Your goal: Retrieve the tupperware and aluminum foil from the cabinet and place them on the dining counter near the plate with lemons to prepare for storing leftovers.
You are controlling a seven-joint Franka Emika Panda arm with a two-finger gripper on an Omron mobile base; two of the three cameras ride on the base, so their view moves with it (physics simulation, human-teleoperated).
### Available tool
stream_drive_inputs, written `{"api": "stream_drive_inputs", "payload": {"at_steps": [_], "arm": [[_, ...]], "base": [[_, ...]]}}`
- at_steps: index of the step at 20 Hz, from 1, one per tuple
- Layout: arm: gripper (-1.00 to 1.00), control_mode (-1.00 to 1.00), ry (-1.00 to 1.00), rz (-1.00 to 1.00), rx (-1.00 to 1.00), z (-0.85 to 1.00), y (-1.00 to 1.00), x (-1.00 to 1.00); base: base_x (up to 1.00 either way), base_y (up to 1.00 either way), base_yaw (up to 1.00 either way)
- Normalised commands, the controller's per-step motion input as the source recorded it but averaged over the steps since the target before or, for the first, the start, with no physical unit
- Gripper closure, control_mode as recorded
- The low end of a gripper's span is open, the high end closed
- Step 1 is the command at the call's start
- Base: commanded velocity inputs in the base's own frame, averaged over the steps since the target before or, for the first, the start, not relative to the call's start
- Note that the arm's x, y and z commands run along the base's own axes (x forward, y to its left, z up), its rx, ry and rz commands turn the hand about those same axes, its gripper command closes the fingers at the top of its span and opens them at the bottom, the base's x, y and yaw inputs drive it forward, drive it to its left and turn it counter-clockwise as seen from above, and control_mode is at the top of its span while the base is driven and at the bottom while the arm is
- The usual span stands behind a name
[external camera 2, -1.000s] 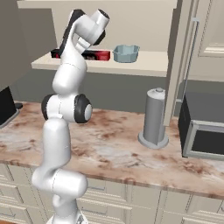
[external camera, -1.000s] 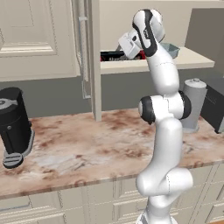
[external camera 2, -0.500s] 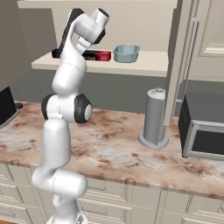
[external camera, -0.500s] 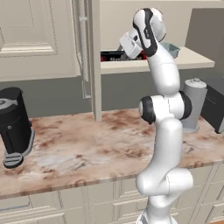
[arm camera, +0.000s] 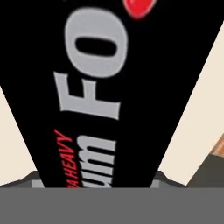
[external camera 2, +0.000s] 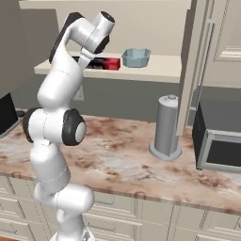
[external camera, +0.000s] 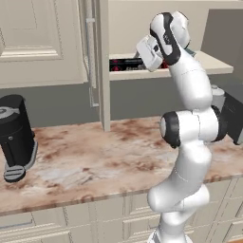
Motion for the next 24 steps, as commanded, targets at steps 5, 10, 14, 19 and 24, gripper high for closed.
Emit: {"api": "stream_drive_inputs", "payload": {"at_steps": [5,10,14,19,24], "arm": [[1.0,-1.0,-0.11,-0.06,-0.08,-0.98,0.1,-1.0],[1.0,-1.0,-0.21,0.0,0.01,-0.33,-0.05,-1.0],[1.0,-1.0,-0.04,0.0,0.04,0.0,-0.37,-1.0],[1.0,-1.0,0.0,0.0,0.04,0.12,-0.6,-1.0],[1.0,-1.0,0.01,0.0,0.02,0.03,-0.74,-1.0]], "base": [[0.0,0.0,0.0],[0.0,0.0,0.0],[0.0,0.0,0.0],[0.0,0.0,0.0],[0.0,0.0,0.0]]}}
